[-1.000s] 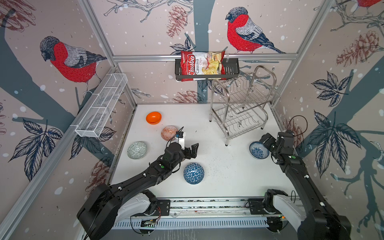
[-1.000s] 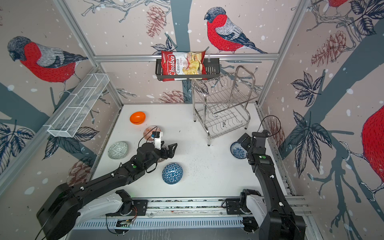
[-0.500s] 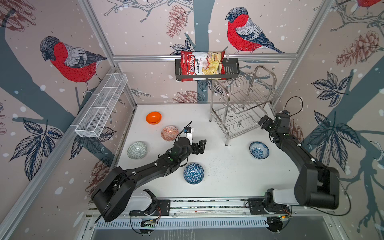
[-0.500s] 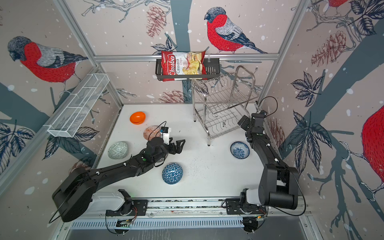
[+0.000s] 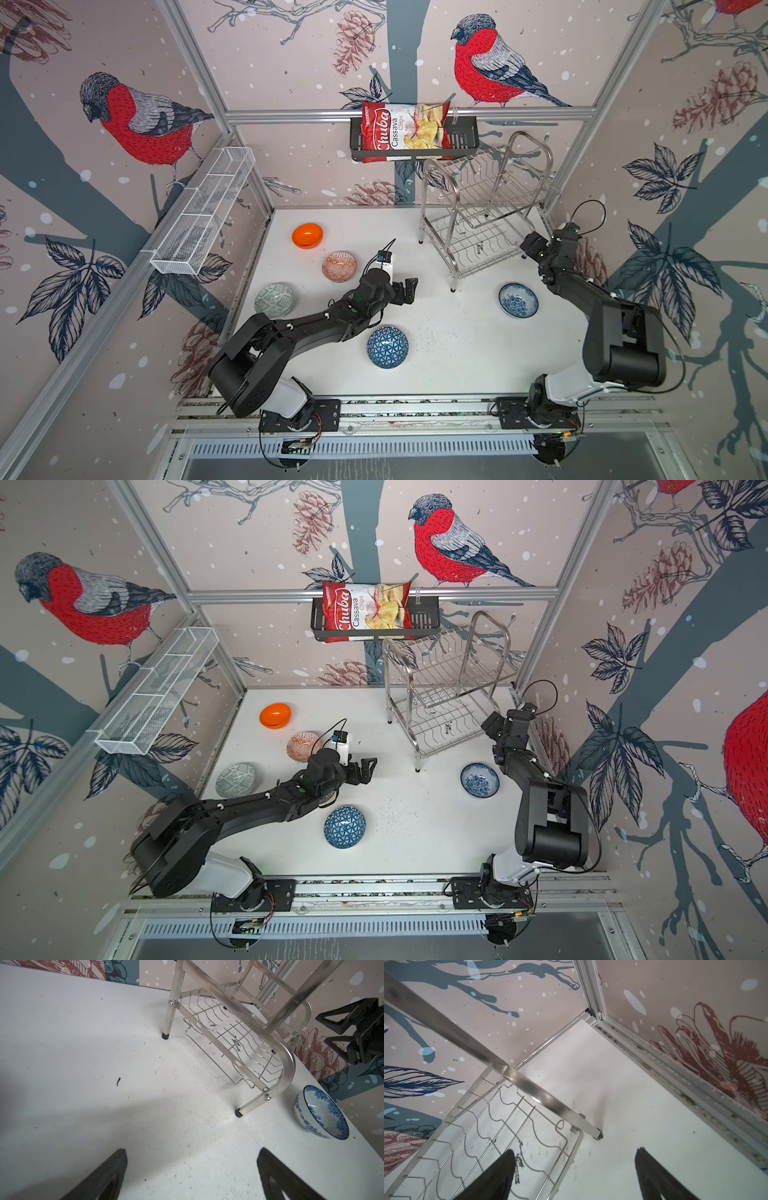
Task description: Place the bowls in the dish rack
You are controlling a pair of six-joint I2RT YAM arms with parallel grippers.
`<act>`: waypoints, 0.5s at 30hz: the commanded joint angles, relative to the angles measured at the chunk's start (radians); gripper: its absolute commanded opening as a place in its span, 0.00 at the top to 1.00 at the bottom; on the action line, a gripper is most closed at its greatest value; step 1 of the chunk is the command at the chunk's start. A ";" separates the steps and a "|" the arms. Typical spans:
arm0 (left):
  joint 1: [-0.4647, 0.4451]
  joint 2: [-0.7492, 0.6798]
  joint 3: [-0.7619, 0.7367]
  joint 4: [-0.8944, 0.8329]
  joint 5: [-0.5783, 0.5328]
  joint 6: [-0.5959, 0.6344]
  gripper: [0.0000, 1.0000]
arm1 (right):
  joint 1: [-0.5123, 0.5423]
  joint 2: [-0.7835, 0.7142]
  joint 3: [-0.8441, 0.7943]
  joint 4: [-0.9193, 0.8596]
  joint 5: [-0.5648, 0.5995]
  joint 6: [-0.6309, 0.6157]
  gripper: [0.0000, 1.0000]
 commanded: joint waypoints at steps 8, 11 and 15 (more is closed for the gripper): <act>-0.001 -0.004 0.012 0.021 0.009 0.026 0.02 | -0.002 0.095 0.063 0.126 -0.119 -0.025 0.19; -0.003 -0.015 0.013 0.014 0.022 0.026 0.02 | -0.004 0.121 0.073 0.128 -0.134 -0.037 0.21; -0.002 -0.044 -0.002 0.004 0.003 0.034 0.02 | -0.003 0.143 0.075 0.127 -0.148 -0.032 0.32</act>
